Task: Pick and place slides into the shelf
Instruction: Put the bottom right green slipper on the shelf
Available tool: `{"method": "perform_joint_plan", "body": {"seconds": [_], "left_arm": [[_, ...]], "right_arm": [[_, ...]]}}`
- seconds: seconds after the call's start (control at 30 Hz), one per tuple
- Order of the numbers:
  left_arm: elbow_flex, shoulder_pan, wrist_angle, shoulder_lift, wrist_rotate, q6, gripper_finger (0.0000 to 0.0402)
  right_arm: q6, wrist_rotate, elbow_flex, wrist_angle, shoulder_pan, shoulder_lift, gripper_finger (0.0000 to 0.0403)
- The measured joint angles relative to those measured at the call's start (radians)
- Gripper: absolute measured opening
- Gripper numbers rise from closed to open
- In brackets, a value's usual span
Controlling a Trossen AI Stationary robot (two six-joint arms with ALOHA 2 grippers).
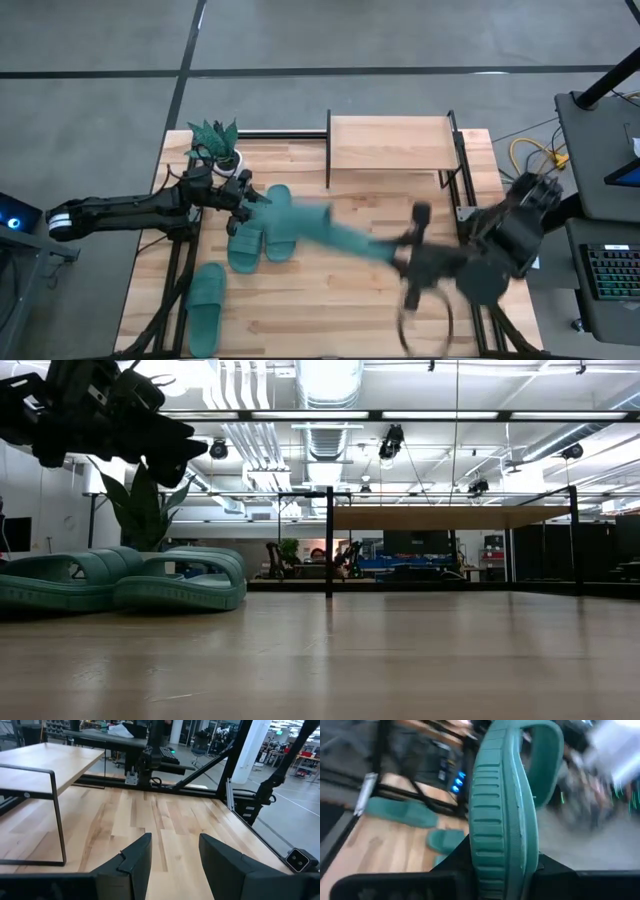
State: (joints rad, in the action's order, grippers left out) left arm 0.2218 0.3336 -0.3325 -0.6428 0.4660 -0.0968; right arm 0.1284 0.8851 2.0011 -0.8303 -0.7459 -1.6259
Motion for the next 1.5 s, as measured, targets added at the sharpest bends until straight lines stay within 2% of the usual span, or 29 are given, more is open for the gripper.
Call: {"method": "perform_joint_plan", "body": {"seconds": [0.07, 0.13, 0.33, 0.5, 0.6, 0.83, 0.9, 1.07, 1.13, 1.3, 1.5], "left_arm": [[0.0, 0.0, 0.0, 0.0, 0.0, 0.0, 0.0149], [0.0, 0.0, 0.0, 0.0, 0.0, 0.0, 0.0149], [0.0, 0.0, 0.0, 0.0, 0.0, 0.0, 0.0149], [0.0, 0.0, 0.001, 0.0, 0.0, 0.0, 0.0149], [0.0, 0.0, 0.001, 0.0, 0.0, 0.0, 0.0149], [0.0, 0.0, 0.001, -0.002, 0.0, 0.0, 0.0149], [-0.001, 0.0, 0.001, -0.002, -0.001, 0.0, 0.0149], [-0.001, 0.0, 0.001, -0.004, -0.003, 0.0, 0.0149], [-0.001, 0.0, 0.001, -0.006, -0.003, 0.0, 0.0149], [-0.001, 0.0, 0.001, -0.005, -0.004, 0.0, 0.0149], [-0.001, 0.0, 0.001, -0.007, -0.004, 0.0, 0.0149]], "right_arm": [[0.115, -0.053, 0.014, 0.062, -0.007, -0.039, 0.0059], [0.143, -0.09, 0.022, 0.066, -0.007, -0.062, 0.0059], [0.066, -0.128, -0.026, 0.079, -0.031, -0.06, 0.0059], [0.033, -0.155, -0.117, 0.084, -0.112, -0.064, 0.0059], [0.051, -0.084, -0.178, 0.119, -0.172, -0.065, 0.0059], [0.255, 0.068, -0.39, 0.209, -0.286, -0.09, 0.0059], [0.253, 0.175, -0.442, 0.238, -0.313, -0.096, 0.0059], [0.119, 0.532, -0.53, 0.238, -0.359, -0.088, 0.0059], [0.1, 0.607, -0.547, 0.235, -0.369, -0.088, 0.0059], [0.052, 0.681, -0.562, 0.236, -0.37, -0.088, 0.0059], [0.024, 0.68, -0.587, 0.233, -0.317, -0.087, 0.0059]]}}
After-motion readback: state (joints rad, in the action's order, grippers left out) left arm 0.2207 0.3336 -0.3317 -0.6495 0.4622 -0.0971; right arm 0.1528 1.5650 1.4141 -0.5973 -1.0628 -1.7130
